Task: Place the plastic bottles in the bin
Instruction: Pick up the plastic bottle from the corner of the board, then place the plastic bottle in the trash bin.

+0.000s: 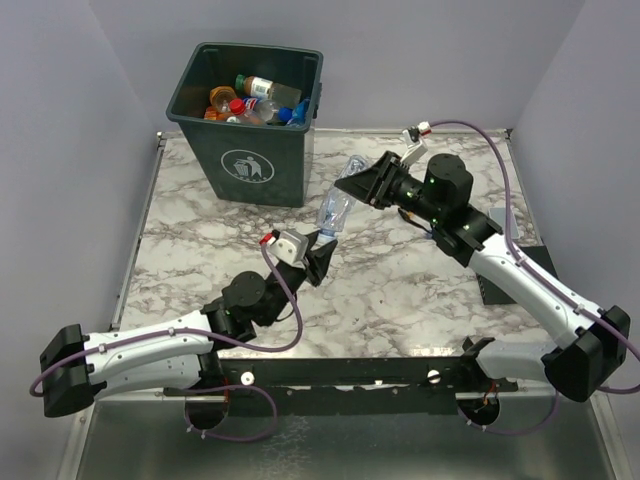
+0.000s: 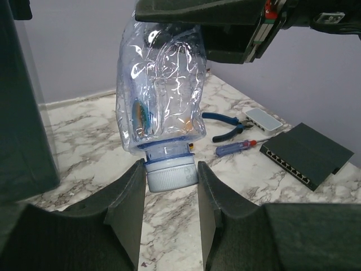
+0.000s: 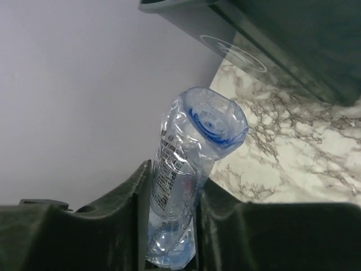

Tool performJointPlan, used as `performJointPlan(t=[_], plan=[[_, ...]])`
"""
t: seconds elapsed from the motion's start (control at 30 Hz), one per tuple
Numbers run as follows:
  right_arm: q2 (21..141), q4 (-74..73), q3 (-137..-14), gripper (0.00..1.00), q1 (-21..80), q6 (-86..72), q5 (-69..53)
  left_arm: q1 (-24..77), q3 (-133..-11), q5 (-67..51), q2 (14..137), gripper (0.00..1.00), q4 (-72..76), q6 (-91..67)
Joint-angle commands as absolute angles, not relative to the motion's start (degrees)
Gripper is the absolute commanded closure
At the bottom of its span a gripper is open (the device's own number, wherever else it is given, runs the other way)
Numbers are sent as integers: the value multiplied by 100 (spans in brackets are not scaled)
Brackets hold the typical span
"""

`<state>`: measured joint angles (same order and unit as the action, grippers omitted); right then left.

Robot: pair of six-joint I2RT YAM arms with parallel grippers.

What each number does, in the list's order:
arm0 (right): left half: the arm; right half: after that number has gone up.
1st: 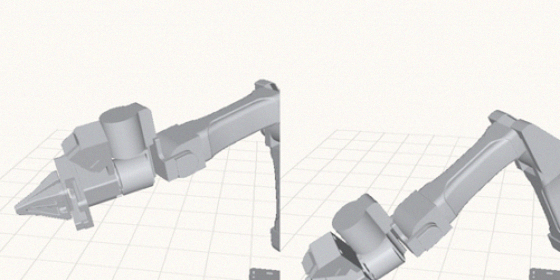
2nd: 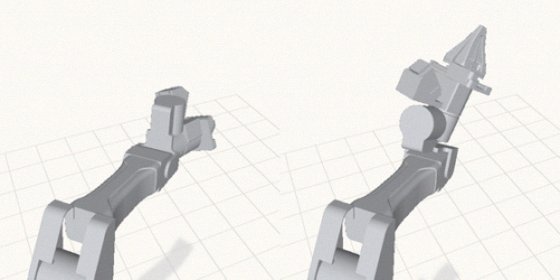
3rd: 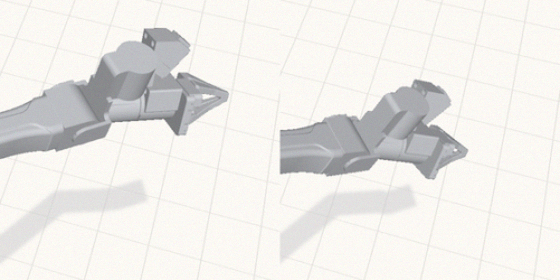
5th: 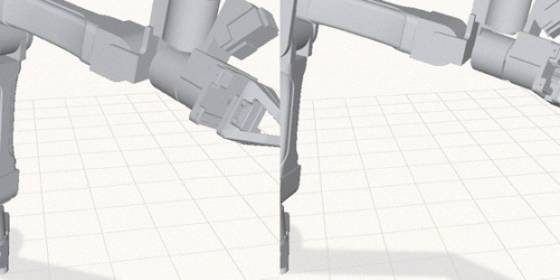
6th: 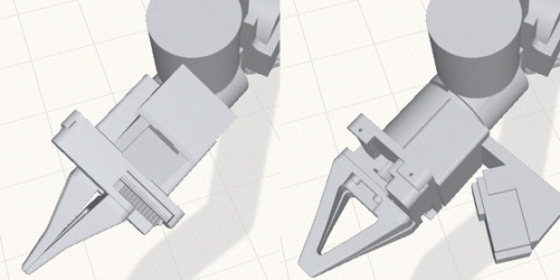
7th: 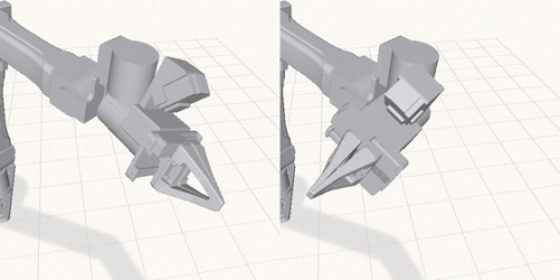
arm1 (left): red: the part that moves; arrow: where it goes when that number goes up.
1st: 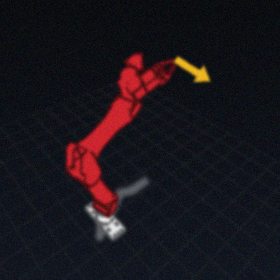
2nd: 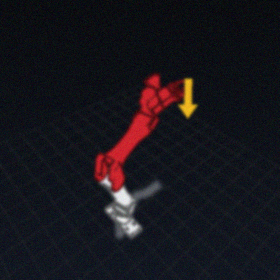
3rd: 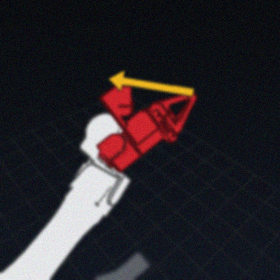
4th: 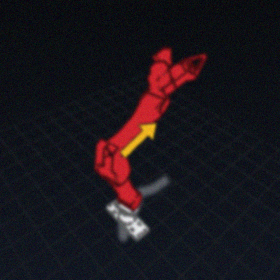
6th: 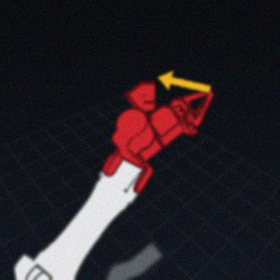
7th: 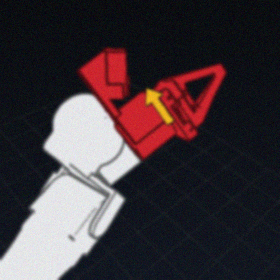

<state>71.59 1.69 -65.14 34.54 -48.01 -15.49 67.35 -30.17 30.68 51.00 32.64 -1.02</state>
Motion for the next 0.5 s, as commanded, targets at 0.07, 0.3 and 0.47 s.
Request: performJointPlan(t=[0.07, 0.3, 0.47], plan=[[6949, 805, -6920, 76, 3463, -4221, -1256, 6728, -3367, 3409, 4657, 10, 3103, -271], [7541, 1027, -8492, 76, 3373, -3342, -714, 6728, -3372, 4061, 3882, 1, 2354, -533], [8364, 1432, -9752, 76, 3345, -2854, -507, 6726, -3035, 4329, 3355, 1, 1962, -848]])
